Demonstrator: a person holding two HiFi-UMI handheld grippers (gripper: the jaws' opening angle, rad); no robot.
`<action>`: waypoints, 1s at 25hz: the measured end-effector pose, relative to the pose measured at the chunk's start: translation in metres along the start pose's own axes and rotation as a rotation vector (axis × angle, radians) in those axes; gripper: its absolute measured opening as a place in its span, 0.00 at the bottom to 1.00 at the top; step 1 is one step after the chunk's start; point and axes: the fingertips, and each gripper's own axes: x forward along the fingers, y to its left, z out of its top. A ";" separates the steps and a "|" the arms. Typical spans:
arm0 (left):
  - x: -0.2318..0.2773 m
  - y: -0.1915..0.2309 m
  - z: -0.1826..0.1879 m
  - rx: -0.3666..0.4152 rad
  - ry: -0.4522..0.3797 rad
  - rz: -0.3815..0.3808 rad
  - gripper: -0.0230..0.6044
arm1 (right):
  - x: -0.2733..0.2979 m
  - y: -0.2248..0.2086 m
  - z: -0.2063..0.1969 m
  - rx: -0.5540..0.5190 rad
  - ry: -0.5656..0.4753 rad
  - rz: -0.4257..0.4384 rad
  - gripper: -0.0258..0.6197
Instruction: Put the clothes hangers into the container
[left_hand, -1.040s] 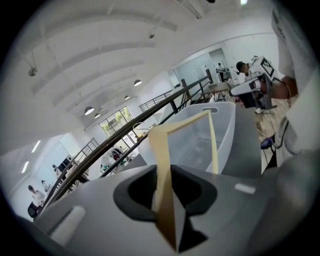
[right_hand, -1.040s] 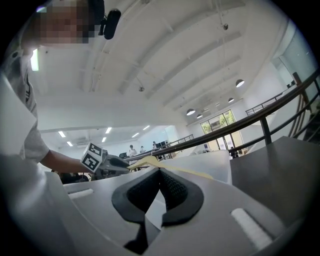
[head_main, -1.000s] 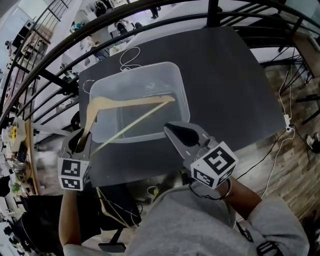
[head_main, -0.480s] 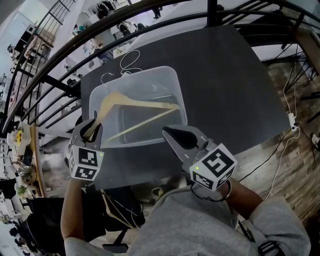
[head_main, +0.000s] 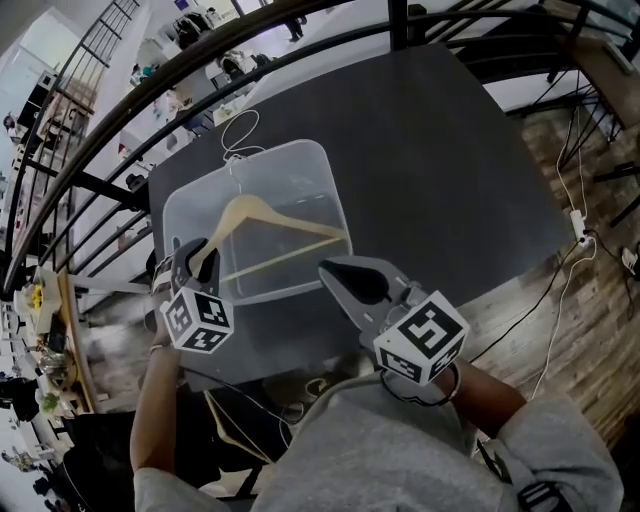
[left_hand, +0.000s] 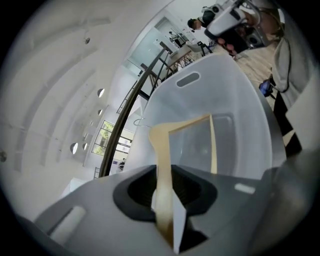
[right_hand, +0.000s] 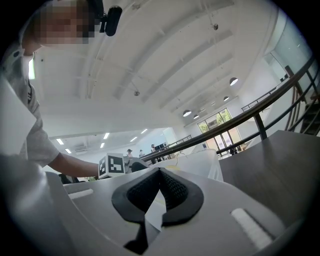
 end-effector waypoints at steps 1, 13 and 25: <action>0.001 0.001 -0.002 -0.006 0.010 -0.003 0.18 | -0.001 0.000 0.001 -0.002 0.000 -0.002 0.04; -0.015 0.009 -0.004 -0.386 -0.071 -0.067 0.30 | -0.031 -0.040 0.006 -0.025 0.004 -0.089 0.04; -0.126 0.055 0.020 -0.849 -0.398 0.158 0.38 | -0.031 0.004 0.028 -0.087 0.015 -0.028 0.04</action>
